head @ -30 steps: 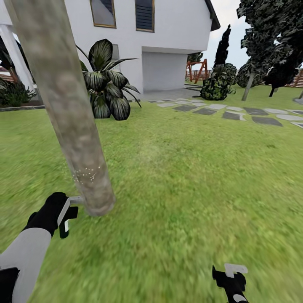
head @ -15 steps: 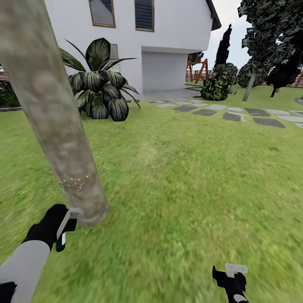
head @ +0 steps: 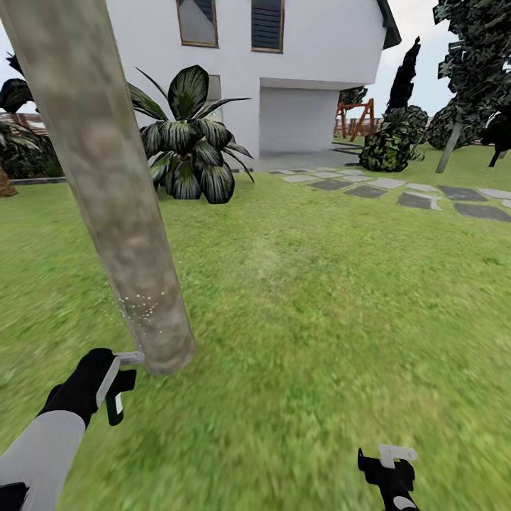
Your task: In the garden, pick up the pesticide atomizer on the floor and spray pesticide onto both trees until each tree trunk is fully covered.
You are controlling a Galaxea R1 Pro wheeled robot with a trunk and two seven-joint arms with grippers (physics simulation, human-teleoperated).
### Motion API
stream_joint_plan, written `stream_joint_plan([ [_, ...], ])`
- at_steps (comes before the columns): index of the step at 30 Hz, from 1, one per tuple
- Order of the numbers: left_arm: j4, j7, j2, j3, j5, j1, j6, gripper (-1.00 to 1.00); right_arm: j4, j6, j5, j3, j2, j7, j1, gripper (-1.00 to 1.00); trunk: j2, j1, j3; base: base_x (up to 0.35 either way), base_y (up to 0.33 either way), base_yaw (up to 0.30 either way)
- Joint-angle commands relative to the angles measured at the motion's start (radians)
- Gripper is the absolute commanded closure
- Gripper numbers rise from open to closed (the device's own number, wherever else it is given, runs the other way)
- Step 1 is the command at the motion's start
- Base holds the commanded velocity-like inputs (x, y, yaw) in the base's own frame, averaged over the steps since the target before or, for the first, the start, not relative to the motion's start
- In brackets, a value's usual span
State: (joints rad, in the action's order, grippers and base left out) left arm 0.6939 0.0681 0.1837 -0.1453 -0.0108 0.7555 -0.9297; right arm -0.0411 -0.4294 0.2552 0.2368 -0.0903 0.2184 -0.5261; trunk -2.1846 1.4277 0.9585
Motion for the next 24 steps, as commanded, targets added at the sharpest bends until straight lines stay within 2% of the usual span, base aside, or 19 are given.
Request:
stream_joint_plan([
  [1,0.001,0.002,-0.001,-0.002,0.002,0.001,-0.005,1.0,0.0,-0.002,0.008,0.009,0.0,0.003,0.0,-1.0,0.0,0.0,0.001,0.0,-0.258,0.098],
  [12,0.001,0.002,0.001,-0.003,0.005,0.001,-0.004,1.0,0.0,-0.002,0.008,0.009,-0.002,0.004,0.0,-1.0,0.0,0.0,0.001,0.031,-0.271,0.01],
  [24,0.001,0.002,0.001,-0.002,0.005,0.001,-0.003,1.0,0.0,-0.003,0.007,0.009,0.0,0.003,0.0,-1.0,0.0,0.0,0.001,0.156,-0.258,0.0],
])
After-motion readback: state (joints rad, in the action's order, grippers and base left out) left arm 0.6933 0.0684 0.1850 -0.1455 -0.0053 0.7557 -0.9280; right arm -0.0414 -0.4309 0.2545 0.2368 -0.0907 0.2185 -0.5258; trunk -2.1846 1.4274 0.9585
